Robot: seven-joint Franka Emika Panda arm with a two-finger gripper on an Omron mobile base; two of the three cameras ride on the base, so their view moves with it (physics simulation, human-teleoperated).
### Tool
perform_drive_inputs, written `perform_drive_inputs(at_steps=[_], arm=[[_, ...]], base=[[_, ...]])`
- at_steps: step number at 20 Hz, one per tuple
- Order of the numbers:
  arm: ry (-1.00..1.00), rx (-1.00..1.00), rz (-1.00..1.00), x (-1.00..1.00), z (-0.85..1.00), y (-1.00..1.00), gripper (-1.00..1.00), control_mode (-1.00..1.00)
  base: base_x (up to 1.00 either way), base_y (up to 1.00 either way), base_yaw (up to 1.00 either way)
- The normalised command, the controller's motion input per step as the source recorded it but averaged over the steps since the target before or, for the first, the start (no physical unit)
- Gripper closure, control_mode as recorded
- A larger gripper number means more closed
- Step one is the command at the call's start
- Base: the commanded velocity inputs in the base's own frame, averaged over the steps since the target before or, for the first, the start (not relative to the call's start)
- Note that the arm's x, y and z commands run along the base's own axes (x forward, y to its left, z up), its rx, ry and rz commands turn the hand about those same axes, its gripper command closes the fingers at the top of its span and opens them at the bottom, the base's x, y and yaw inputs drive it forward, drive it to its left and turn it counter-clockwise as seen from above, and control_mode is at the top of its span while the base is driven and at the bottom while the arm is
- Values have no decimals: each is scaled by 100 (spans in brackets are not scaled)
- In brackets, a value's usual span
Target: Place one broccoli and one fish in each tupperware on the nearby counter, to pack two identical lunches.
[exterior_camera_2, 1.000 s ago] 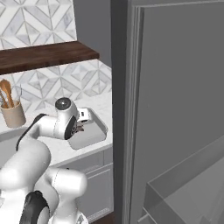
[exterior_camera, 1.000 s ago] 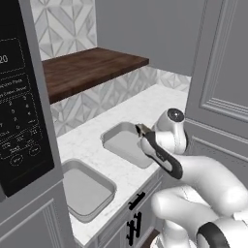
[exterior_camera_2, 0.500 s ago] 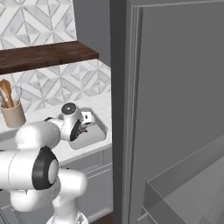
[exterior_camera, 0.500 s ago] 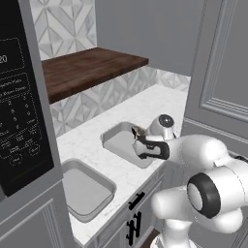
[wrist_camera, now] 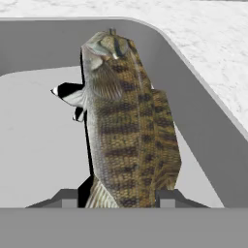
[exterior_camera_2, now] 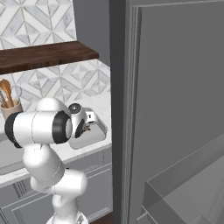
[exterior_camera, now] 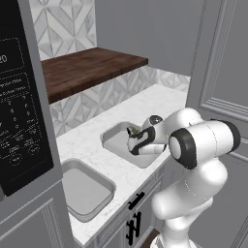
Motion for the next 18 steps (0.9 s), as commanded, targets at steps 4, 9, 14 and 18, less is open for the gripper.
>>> perform_drive_inputs(at_steps=[4,9,14,18], arm=[[8,0,0,51,-41,9,100,-100],[-1,0,0,30,-3,0,-100,-100],[-3,0,0,0,59,1,-100,-100],[0,0,0,0,51,0,-100,-100]], base=[[0,0,0],[0,0,0],[0,0,0],[0,0,0]])
